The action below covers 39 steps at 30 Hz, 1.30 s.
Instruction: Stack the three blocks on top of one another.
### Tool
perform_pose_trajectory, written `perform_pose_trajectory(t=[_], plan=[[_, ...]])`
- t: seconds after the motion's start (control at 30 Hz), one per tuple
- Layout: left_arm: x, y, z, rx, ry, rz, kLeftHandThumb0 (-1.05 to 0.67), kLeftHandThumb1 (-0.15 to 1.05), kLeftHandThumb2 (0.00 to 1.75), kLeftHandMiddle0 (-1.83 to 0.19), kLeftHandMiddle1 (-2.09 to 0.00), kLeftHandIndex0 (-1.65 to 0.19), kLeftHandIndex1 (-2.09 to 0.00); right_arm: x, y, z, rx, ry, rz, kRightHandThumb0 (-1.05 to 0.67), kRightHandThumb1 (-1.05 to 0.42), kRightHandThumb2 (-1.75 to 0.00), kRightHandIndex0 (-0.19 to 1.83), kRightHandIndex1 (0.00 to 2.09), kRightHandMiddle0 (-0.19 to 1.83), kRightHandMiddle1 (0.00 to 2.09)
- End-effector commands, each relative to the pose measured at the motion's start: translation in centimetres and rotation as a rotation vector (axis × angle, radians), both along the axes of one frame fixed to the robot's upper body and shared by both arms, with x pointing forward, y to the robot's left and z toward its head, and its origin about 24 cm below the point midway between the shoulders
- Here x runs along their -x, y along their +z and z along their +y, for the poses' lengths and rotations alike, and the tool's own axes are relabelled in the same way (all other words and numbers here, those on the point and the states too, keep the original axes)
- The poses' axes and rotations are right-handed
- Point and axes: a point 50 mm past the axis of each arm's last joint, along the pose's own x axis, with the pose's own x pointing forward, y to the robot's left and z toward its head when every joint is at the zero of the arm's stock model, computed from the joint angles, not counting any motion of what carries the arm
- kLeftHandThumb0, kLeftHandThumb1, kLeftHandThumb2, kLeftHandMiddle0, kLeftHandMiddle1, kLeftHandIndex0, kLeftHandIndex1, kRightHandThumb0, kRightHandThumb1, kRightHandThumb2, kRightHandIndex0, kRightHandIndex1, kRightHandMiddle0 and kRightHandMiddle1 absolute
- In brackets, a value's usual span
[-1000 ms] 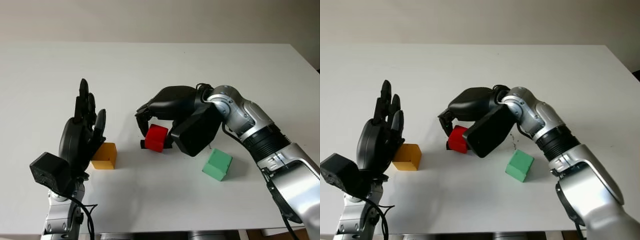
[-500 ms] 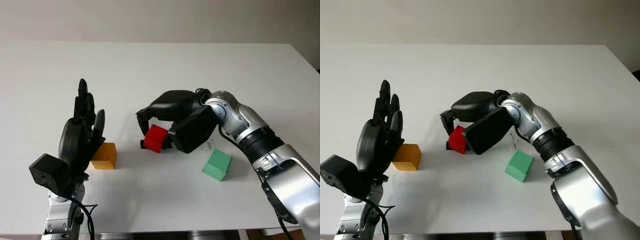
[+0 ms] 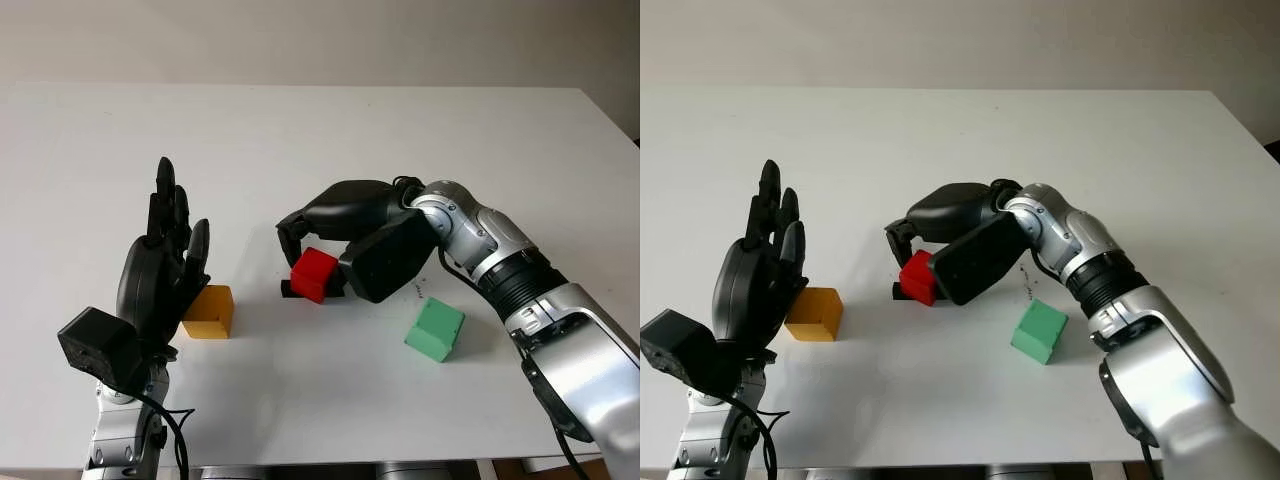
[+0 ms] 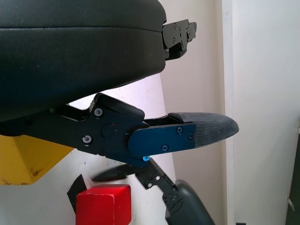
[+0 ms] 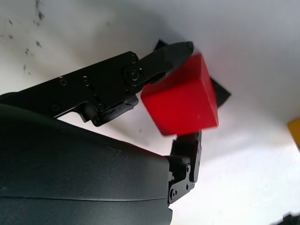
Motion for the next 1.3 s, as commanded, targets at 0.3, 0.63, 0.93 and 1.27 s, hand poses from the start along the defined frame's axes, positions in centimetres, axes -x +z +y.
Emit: perform_pose_trajectory(t=[0.3, 0.63, 0.93, 1.27], plan=[[-0.2, 0.5, 0.0, 0.001, 0.0, -0.018, -0.76, 1.05, 0.51, 0.19, -0.02, 0.19, -0.02, 0.4, 1.5, -0.9, 0.076, 0.064, -0.035, -0.83, -0.87, -0.05, -0.19, 0.0, -0.19, 0.0], [0.0, 0.5, 0.3, 0.005, 0.007, -0.016, -0.77, 1.05, 0.49, 0.19, -0.04, 0.18, -0.04, 0.0, 4.7, -4.3, -0.295, -0.122, -0.094, -0.88, -0.96, -0.09, -0.19, 0.0, -0.19, 0.0], [0.2, 0.5, 0.9, 0.019, 0.005, -0.017, -0.76, 1.05, 0.46, 0.19, -0.04, 0.18, -0.05, 2.1, 3.7, -9.8, -0.773, -0.452, 0.004, -0.78, -1.05, -0.49, -0.19, 0.0, -0.19, 0.0], [-0.1, 0.9, 1.3, -0.008, -0.004, 0.0, -0.79, 1.05, 0.47, 0.19, -0.04, 0.19, -0.05, 5.5, -1.3, -12.1, -1.237, -0.821, 0.224, -0.72, -1.05, -0.7, -0.19, 0.0, -0.19, 0.0]])
